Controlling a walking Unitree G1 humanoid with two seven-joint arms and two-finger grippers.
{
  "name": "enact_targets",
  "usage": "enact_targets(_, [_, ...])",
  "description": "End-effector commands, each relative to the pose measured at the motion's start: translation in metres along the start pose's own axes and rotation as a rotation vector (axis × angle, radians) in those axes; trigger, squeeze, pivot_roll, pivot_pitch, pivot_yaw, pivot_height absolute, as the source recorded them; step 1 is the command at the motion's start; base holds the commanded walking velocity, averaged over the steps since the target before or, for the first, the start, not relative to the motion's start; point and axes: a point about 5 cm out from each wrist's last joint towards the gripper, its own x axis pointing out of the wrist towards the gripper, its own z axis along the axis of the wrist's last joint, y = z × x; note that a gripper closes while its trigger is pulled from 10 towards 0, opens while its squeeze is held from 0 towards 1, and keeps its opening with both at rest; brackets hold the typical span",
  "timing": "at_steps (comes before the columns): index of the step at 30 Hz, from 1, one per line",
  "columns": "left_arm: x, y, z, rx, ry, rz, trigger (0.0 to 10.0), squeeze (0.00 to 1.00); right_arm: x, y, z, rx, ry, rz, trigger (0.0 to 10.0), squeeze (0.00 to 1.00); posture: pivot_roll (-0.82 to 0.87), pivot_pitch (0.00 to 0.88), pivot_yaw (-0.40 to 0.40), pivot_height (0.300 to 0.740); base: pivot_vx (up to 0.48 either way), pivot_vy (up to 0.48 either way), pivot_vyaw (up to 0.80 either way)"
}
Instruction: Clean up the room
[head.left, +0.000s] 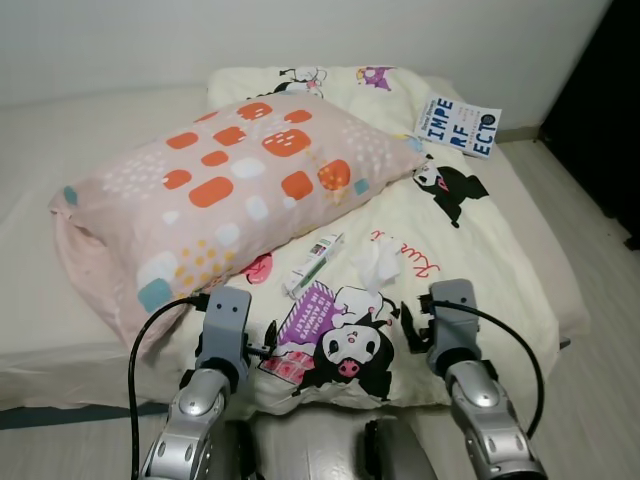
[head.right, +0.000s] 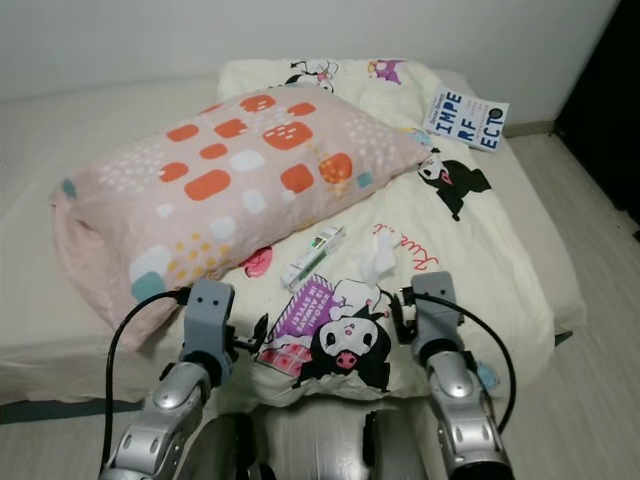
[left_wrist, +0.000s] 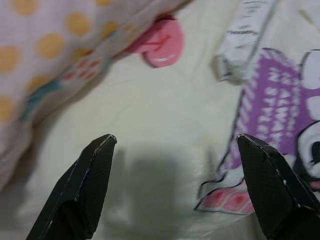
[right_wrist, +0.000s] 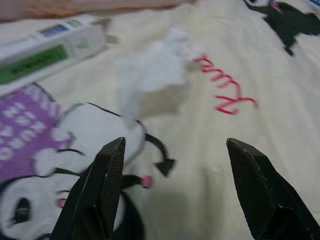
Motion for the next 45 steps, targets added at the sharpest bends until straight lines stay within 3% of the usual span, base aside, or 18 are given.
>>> enact_targets(1, [-0.005,0.006,-0.014,0.005,0.053,0.020,10.0,0.00,-0.003,0.001,-0.008,0.007,0.022,0.002,10.0,0.00,-0.01,0.332,0.068,0.613,0.000,0.000,0.00])
enact_targets(23, [-0.005,0.006,-0.009,0.015,0.038,0.026,10.0,0.00,0.011,-0.002,0.004,0.027,-0.007,0.008,10.0,0.00,0.00,0.339,0.064,0.598,0.000,0.000,0.00])
enact_targets(31, [-0.005,0.007,0.001,0.003,-0.006,0.013,10.0,0.00,0.031,-0.002,0.013,0.046,-0.008,0.029,10.0,0.00,0.02,0.377,0.063,0.598,0.000,0.000,0.00])
enact_targets(32, [-0.005,0.007,0.006,0.000,-0.027,0.004,10.0,0.00,0.036,-0.004,0.016,0.053,-0.009,0.030,10.0,0.44,0.03,0.390,0.060,0.598,0.000,0.000,0.00])
enact_targets(33, [-0.005,0.007,0.006,0.000,-0.027,0.004,10.0,0.00,0.036,-0.004,0.016,0.053,-0.009,0.030,10.0,0.44,0.03,0.390,0.060,0.598,0.000,0.000,0.00])
enact_targets(34, [-0.005,0.007,0.011,0.004,-0.051,-0.005,10.0,0.00,0.041,-0.007,0.018,0.060,-0.008,0.024,10.0,1.00,0.04,0.399,0.057,0.598,0.000,0.000,0.00])
enact_targets(45, [-0.007,0.013,0.031,0.043,-0.119,-0.005,10.0,0.00,0.060,-0.014,0.035,0.101,-0.030,0.030,10.0,1.00,0.09,0.441,0.055,0.598,0.000,0.000,0.00])
